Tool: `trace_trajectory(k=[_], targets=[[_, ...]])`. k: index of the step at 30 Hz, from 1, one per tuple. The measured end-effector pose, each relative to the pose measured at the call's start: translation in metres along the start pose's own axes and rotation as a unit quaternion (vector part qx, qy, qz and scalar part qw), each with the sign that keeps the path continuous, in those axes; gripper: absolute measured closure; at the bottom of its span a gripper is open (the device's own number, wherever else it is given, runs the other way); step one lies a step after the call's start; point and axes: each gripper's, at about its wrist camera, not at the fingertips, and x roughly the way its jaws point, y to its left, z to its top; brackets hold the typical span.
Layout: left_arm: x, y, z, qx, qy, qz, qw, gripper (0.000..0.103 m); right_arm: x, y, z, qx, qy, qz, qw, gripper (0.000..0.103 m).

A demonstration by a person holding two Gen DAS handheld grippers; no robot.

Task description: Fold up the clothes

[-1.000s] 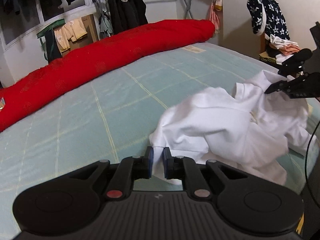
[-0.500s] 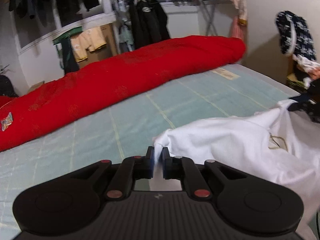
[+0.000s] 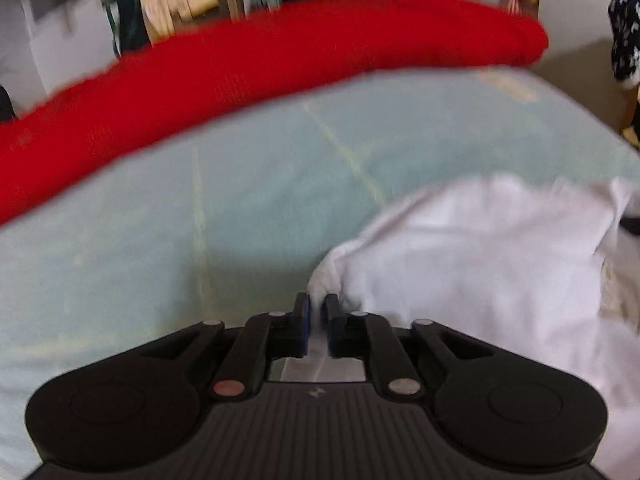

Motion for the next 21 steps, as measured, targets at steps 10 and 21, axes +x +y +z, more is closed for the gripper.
trace_trajectory(k=[10, 21], targets=[[-0.077, 0.009, -0.017, -0.014, -0.016, -0.022, 0.9995, 0.075, -0.088, -0.011, 0.003, 0.048, -0.049, 0.034, 0.997, 0.023], [-0.184, -0.014, -0.127, -0.053, -0.015, -0.113, 0.9921, 0.059, -0.186, 0.056, -0.068, 0.063, -0.050, 0.108, 0.991, 0.014]])
